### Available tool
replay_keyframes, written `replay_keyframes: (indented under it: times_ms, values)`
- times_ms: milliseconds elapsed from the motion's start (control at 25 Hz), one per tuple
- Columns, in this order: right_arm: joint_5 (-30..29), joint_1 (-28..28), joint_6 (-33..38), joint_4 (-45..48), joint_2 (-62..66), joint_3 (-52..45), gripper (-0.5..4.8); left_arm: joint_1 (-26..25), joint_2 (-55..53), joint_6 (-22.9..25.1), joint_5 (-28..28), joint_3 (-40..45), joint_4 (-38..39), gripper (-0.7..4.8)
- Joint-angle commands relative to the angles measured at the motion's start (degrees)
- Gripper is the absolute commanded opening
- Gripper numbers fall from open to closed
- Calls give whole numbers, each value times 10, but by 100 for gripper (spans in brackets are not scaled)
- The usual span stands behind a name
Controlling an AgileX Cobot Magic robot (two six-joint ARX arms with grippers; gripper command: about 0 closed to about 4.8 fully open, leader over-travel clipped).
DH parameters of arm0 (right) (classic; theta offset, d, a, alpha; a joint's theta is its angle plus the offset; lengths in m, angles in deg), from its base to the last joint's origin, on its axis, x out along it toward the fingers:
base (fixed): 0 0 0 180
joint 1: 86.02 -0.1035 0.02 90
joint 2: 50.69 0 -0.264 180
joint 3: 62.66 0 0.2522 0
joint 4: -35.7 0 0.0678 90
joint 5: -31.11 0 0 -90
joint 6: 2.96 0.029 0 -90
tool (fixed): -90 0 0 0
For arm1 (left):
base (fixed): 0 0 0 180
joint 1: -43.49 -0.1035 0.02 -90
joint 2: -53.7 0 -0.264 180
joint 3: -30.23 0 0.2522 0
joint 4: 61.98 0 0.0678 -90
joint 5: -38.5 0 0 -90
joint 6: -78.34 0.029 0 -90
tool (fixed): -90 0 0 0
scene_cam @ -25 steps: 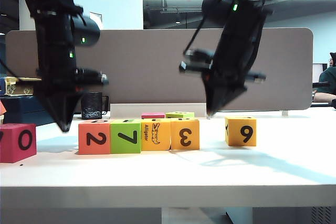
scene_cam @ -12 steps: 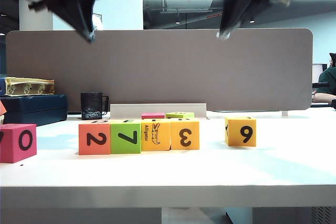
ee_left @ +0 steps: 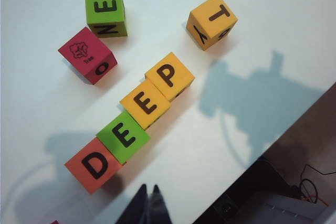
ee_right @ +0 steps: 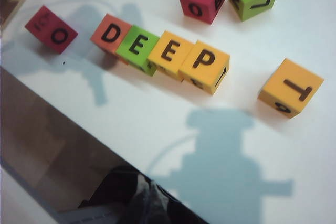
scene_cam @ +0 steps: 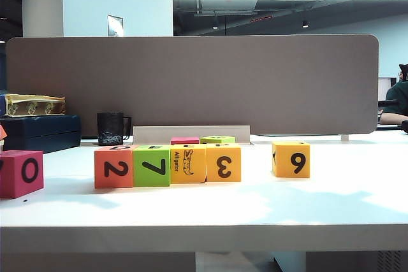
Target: Select the appropriate blocks from the scattered letter blocks on the table and arrange them in a row to spell out "DEEP".
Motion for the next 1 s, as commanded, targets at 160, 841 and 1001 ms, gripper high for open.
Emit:
replay_keyframes:
  times_ms: [160,841,1001]
  values:
    - [-1,-2,0,1,-2,2,-1,-1,4,0,-2,-2,-10,-5]
    - [44,-1,-50,6,-2,2,-1,-1,4,0,-1,-2,-16,-5]
    - [121,25,-33,29,-10,-1,-1,-1,4,0,-1,-2,-16,-5]
